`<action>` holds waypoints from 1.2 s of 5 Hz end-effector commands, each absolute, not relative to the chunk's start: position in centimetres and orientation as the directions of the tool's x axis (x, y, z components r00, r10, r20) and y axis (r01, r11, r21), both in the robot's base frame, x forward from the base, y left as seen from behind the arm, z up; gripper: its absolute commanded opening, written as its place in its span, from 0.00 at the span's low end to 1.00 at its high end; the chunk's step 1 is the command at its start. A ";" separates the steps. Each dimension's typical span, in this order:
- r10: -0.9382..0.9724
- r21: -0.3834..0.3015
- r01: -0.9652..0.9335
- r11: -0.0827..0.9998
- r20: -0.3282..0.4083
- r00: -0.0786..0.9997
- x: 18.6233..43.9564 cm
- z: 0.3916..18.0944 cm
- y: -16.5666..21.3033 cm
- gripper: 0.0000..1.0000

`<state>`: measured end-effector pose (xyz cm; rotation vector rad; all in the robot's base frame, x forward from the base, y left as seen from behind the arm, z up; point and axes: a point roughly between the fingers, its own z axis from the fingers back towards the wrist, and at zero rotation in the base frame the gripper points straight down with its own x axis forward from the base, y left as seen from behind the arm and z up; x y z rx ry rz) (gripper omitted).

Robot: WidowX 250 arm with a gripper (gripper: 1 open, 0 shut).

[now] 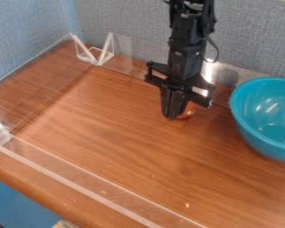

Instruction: Put the mushroom in the blue bowl

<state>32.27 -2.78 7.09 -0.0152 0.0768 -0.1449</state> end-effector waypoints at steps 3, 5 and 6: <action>-0.106 -0.019 0.105 0.994 -0.018 0.994 32.4 9.3 -1.5 1.00; -0.065 -0.021 0.066 0.998 0.007 0.998 31.8 11.1 -0.4 1.00; -0.052 -0.027 0.053 0.998 0.018 0.998 32.2 11.3 0.0 1.00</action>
